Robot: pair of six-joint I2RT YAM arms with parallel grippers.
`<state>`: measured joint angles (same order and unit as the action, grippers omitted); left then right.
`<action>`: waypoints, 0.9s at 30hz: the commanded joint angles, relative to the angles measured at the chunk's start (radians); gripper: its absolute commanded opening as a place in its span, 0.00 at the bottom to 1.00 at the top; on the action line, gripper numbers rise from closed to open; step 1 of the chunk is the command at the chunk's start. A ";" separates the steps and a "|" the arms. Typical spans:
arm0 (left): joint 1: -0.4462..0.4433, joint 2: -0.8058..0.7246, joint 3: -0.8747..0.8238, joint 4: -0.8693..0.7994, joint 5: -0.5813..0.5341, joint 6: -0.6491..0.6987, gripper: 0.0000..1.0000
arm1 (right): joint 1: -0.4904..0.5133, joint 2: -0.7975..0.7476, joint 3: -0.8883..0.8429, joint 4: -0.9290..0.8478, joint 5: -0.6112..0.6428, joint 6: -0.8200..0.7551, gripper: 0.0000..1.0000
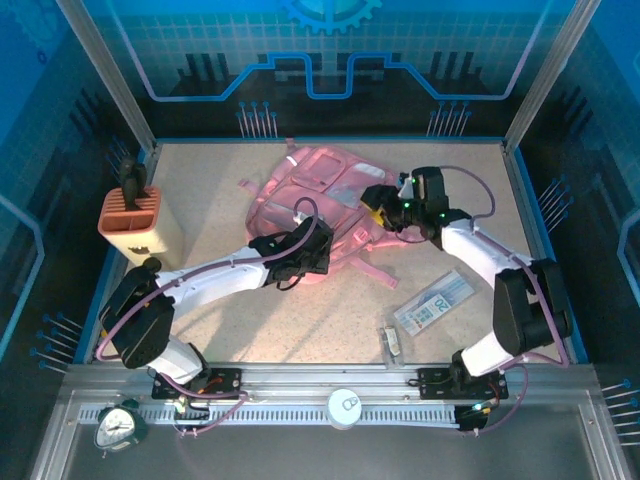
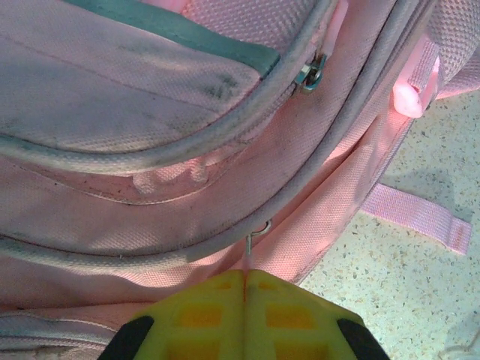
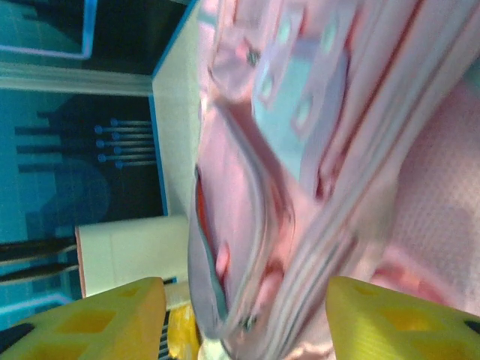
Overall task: Pack the student bag
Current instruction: Unzip the student bag at the center of the table.
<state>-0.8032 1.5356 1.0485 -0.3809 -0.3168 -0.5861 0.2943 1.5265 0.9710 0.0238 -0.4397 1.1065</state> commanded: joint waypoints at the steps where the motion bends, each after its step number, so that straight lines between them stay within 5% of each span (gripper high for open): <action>1: 0.006 0.007 0.007 -0.042 -0.045 -0.031 0.00 | 0.083 0.003 -0.043 0.005 -0.013 0.051 0.61; 10: 0.010 0.035 -0.005 -0.071 -0.042 -0.060 0.00 | 0.164 0.122 -0.033 0.096 0.048 0.130 0.51; 19: 0.035 0.101 -0.029 -0.016 -0.004 -0.067 0.00 | 0.172 0.151 -0.029 0.141 0.084 0.133 0.17; 27: 0.053 0.155 -0.001 0.013 0.022 -0.045 0.20 | 0.174 0.150 -0.046 0.172 0.076 0.142 0.00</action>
<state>-0.7723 1.6577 1.0386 -0.3569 -0.2897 -0.6304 0.4583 1.6798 0.9127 0.1295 -0.3672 1.2411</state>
